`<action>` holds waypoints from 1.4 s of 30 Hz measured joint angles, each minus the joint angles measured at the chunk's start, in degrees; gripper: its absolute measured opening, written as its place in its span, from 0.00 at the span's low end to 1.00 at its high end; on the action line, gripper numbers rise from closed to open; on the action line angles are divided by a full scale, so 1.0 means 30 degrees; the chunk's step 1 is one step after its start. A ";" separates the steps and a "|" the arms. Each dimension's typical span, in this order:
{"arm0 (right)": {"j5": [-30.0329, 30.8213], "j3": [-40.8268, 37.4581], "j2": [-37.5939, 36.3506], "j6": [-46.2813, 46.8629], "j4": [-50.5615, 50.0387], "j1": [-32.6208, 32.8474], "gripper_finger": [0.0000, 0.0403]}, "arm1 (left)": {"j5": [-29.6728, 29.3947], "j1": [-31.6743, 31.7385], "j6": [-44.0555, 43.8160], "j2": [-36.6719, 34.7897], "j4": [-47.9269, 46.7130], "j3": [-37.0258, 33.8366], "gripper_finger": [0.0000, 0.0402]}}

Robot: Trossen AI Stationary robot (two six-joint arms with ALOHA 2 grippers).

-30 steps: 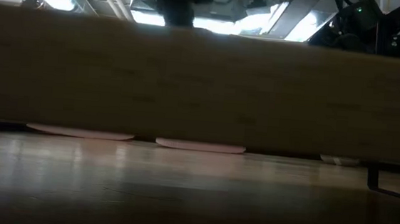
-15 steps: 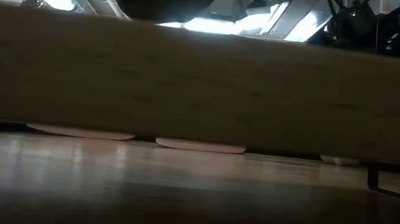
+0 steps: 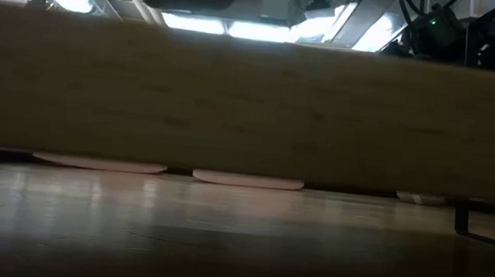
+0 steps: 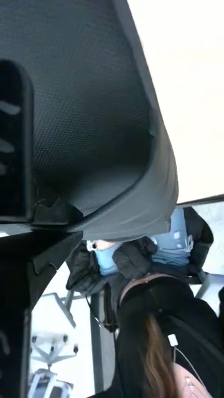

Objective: Pick and place slides into the shelf
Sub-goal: Put the black slide on the shelf

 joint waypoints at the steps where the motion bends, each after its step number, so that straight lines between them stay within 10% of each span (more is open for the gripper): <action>1: -0.0010 0.0007 0.0007 -0.0021 0.0097 0.0007 0.13 | -0.0060 -0.0256 -0.0247 0.0136 0.0022 0.0000 0.00; 42: -0.0885 0.0000 0.0018 0.0415 -0.0055 0.0663 0.13 | 0.0173 -0.2682 -0.4801 0.3111 0.3336 -0.0015 0.00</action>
